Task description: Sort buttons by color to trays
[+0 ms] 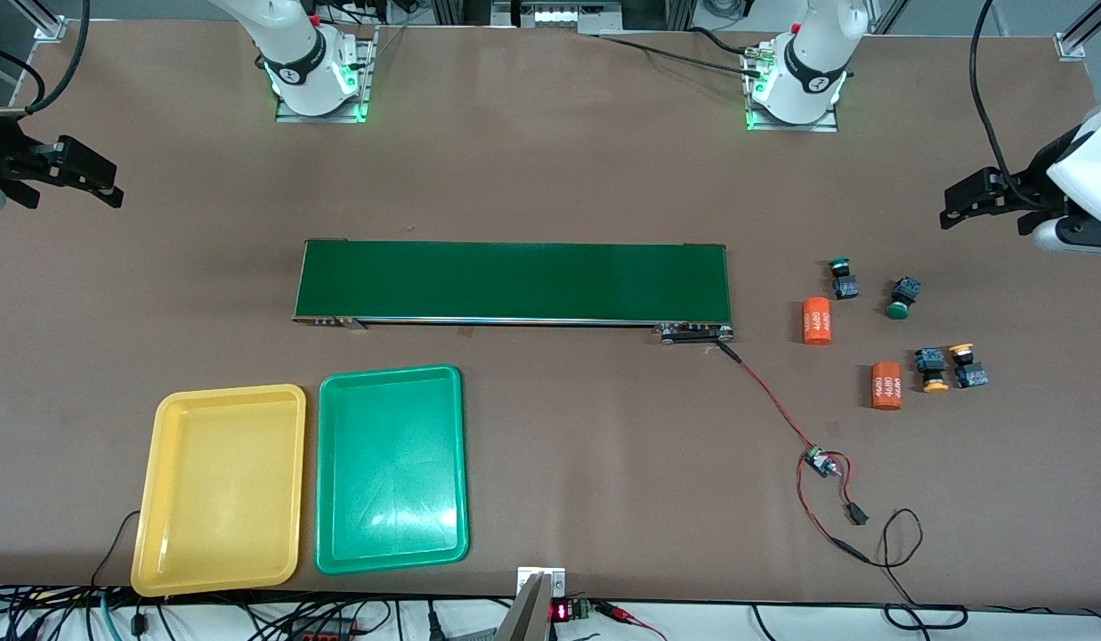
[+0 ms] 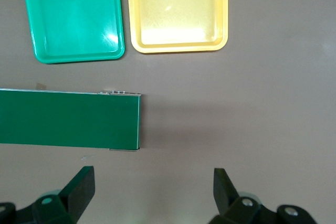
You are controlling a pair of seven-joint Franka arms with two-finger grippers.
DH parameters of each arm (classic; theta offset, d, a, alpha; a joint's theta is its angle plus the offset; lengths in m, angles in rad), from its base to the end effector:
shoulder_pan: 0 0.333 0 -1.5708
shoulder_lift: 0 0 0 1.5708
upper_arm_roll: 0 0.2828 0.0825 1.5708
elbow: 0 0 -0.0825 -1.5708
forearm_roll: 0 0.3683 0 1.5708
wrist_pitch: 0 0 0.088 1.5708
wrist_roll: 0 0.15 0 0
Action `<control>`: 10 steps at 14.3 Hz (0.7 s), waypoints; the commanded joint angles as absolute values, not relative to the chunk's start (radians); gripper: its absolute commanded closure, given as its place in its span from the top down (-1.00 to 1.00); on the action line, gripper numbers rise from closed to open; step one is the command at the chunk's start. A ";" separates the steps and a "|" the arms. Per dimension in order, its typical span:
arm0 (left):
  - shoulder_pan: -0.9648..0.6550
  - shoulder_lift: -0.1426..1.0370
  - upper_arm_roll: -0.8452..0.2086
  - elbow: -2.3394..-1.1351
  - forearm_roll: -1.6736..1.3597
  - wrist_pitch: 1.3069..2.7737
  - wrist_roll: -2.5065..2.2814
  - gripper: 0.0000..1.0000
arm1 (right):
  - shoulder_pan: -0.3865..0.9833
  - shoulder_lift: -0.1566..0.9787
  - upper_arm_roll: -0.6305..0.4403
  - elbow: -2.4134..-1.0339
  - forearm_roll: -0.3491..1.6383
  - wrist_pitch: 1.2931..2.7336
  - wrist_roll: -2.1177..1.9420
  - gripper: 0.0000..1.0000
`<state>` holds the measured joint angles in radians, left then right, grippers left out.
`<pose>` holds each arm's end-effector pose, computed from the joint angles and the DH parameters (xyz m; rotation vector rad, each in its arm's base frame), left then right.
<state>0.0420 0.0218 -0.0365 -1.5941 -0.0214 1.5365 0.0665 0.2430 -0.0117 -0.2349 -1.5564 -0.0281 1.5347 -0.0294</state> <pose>0.5361 -0.0002 0.5233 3.1127 -0.0948 -0.1224 0.5318 -0.0006 0.5578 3.1158 0.0571 -0.0165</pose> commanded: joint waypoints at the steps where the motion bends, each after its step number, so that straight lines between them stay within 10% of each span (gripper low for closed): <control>1: 0.041 0.031 -0.031 -1.569 -0.021 1.516 0.069 1.00 | 0.245 -0.031 -0.229 -1.574 -0.037 1.542 -0.017 1.00; 10: 0.067 0.032 -0.018 -1.568 -0.025 1.433 0.063 1.00 | 0.245 -0.031 -0.230 -1.574 -0.037 1.546 -0.017 1.00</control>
<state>0.0481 0.0220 -0.0259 -1.5939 -0.0214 1.4926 0.0653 0.2430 -0.0118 -0.2349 -1.5564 -0.0281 1.5347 -0.0294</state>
